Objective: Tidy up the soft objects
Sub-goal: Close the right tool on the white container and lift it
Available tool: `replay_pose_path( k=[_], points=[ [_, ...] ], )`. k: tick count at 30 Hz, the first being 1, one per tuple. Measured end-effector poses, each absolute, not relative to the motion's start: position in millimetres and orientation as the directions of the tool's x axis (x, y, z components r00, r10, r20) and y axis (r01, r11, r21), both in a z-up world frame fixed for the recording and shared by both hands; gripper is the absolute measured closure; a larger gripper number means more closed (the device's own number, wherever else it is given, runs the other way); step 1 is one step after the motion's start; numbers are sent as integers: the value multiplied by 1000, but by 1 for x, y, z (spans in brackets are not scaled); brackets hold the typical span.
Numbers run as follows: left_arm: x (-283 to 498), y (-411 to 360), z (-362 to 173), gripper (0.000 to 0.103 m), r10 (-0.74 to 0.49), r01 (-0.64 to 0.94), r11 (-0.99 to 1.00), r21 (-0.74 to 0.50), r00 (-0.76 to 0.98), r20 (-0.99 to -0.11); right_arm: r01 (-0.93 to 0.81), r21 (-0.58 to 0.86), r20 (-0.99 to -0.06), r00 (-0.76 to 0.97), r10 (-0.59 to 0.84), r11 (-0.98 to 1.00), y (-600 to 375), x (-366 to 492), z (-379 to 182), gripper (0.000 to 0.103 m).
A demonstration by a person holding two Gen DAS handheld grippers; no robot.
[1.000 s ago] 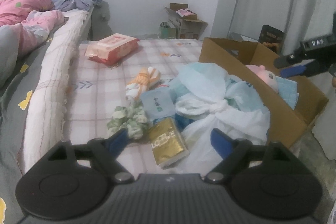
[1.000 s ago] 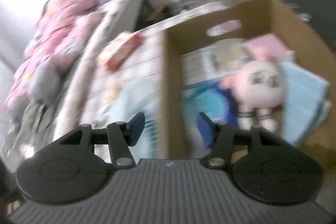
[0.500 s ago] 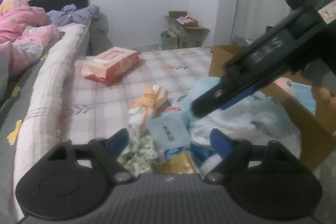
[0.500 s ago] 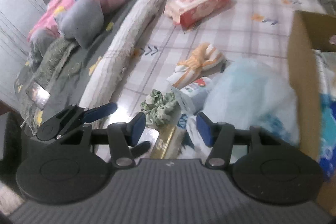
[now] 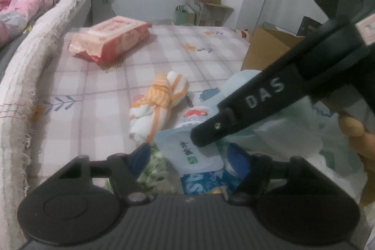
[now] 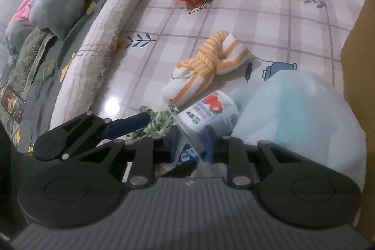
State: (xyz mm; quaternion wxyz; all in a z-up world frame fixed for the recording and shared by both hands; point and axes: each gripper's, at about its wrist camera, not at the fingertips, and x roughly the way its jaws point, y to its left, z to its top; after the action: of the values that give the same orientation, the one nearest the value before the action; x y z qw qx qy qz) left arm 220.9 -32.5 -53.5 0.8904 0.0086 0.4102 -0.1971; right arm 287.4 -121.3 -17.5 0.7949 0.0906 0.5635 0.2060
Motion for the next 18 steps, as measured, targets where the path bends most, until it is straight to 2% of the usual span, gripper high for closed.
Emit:
replay_pose_path(
  k=[2, 5, 18],
  points=[
    [226, -33, -56, 29, -347, 355, 922, -157, 574, -742, -226, 396, -849, 280, 448, 890, -123, 289, -17, 86],
    [232, -33, -60, 29, -350, 350, 921, -169, 558, -752, -216, 444, -829, 270, 490, 870, -126, 289, -17, 100],
    [256, -40, -59, 29, -363, 374, 912, -169, 542, -758, -142, 544, -782, 273, 561, 827, -153, 300, -21, 101]
  ],
)
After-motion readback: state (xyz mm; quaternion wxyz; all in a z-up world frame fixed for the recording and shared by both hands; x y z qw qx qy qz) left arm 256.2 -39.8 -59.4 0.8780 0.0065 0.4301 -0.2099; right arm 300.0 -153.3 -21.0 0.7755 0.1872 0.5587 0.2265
